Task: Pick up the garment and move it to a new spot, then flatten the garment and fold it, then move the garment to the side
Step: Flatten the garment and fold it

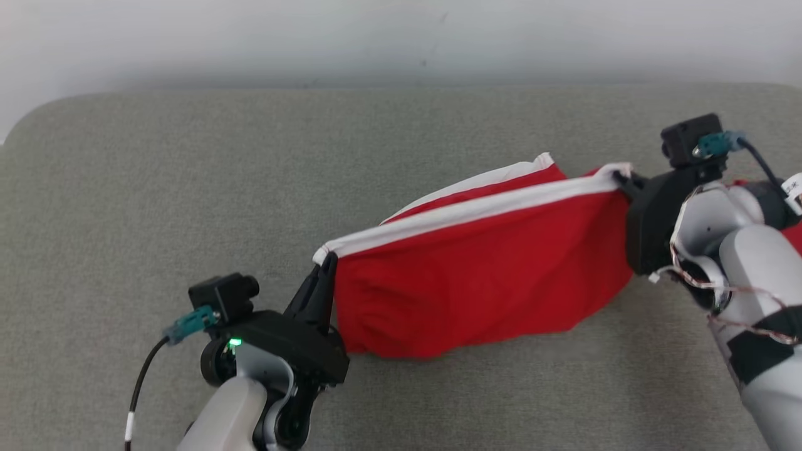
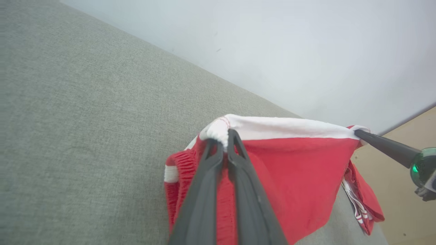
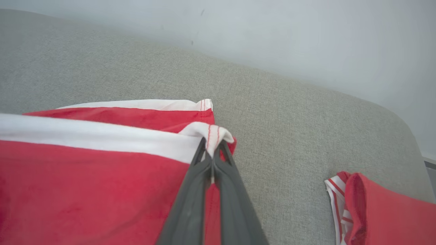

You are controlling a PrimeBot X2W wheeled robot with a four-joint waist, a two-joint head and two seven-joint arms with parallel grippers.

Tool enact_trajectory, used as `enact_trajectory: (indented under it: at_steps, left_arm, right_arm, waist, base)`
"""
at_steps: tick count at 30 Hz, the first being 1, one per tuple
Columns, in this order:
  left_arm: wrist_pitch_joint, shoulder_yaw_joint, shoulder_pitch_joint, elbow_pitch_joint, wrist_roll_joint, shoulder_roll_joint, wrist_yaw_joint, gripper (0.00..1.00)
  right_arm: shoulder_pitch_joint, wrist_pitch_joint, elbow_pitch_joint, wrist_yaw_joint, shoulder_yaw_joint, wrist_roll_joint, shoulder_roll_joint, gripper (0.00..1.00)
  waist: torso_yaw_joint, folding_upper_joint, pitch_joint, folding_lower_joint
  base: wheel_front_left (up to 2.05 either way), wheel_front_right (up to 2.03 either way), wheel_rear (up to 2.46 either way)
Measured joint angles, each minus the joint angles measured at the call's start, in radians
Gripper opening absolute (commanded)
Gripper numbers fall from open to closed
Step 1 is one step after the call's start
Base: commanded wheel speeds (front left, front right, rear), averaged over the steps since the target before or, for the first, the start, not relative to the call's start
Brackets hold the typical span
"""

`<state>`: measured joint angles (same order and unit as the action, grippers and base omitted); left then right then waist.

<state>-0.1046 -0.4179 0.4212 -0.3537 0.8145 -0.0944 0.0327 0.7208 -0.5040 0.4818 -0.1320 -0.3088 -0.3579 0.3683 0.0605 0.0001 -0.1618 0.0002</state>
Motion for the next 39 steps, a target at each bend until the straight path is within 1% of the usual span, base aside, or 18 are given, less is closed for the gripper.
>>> enact_trajectory:
  at_steps: [5, 11, 14, 15, 16, 17, 20, 23, 29, 31, 33, 39]
  left_arm:
    - [-0.020, -0.016, 0.088, -0.072, -0.005, 0.024, 0.010, 0.00]
    - [-0.056, -0.040, 0.171, -0.154, -0.010, 0.035, 0.010, 0.00]
    - [-0.073, -0.055, 0.198, -0.190, -0.009, 0.039, -0.003, 0.00]
    - [-0.080, -0.062, 0.207, -0.205, -0.011, 0.040, -0.004, 0.48]
    - [-0.088, -0.067, 0.214, -0.217, -0.013, 0.041, -0.004, 1.00]
    - [-0.095, -0.069, 0.220, -0.226, -0.013, 0.042, -0.006, 1.00]
    - [-0.119, -0.074, 0.232, -0.253, -0.016, 0.042, -0.007, 1.00]
    - [-0.138, -0.077, 0.234, -0.273, -0.029, 0.043, -0.016, 1.00]
    - [-0.152, -0.065, 0.221, -0.284, -0.063, 0.036, -0.025, 1.00]
    - [-0.155, -0.056, 0.200, -0.272, -0.084, 0.022, -0.026, 1.00]
    - [-0.155, -0.035, 0.168, -0.237, -0.114, 0.008, -0.023, 1.00]
    - [-0.158, 0.051, 0.030, -0.050, -0.285, -0.032, -0.002, 1.00]
  right_arm:
    - [0.115, 0.091, 0.143, 0.000, 0.016, 0.038, -0.029, 0.00]
    - [0.206, 0.159, 0.280, 0.000, 0.019, 0.075, -0.070, 0.00]
    - [0.237, 0.193, 0.337, 0.000, 0.023, 0.094, -0.083, 0.00]
    - [0.244, 0.208, 0.352, 0.000, 0.023, 0.098, -0.087, 0.00]
    - [0.250, 0.225, 0.365, 0.000, 0.021, 0.102, -0.092, 0.57]
    - [0.258, 0.242, 0.377, 0.000, 0.021, 0.103, -0.099, 1.00]
    - [0.278, 0.280, 0.408, 0.000, 0.011, 0.103, -0.118, 1.00]
    - [0.285, 0.304, 0.433, 0.000, -0.010, 0.088, -0.125, 1.00]
    - [0.286, 0.320, 0.459, 0.000, -0.038, 0.030, -0.115, 1.00]
    - [0.283, 0.310, 0.475, 0.000, -0.046, 0.010, -0.101, 1.00]
    - [0.272, 0.292, 0.495, 0.000, -0.047, -0.014, -0.086, 1.00]
    - [0.228, 0.272, 0.540, 0.000, -0.030, -0.069, -0.066, 1.00]
  waist:
    - [0.033, 0.0000, -0.045, 0.0000]
    - [0.064, 0.0001, -0.101, 0.0001]
    - [0.078, 0.0001, -0.120, 0.0001]
    - [0.082, 0.0001, -0.124, 0.0001]
    - [0.086, 0.0001, -0.127, 0.0001]
    - [0.088, 0.0001, -0.130, 0.0001]
    - [0.086, 0.0001, -0.128, 0.0000]
    - [0.081, 0.0001, -0.113, -0.0001]
    - [0.075, 0.0000, -0.073, -0.0002]
    - [0.073, 0.0000, -0.054, -0.0003]
    - [0.072, -0.0001, -0.035, -0.0003]
    - [0.087, -0.0002, 0.002, -0.0004]
  base:
    - [0.00, 0.00, 0.00]
    - [0.00, 0.00, 0.00]
    - [0.00, 0.00, 0.00]
    - [0.00, 0.00, 0.00]
    - [0.00, 0.00, 0.00]
    - [0.00, 0.00, 0.00]
    - [0.00, 0.00, 0.00]
    - [0.00, 0.00, 0.00]
    - [0.00, 0.00, 0.00]
    - [0.00, 0.00, 0.00]
    - [0.00, 0.00, 0.00]
    - [0.00, 0.00, 0.00]
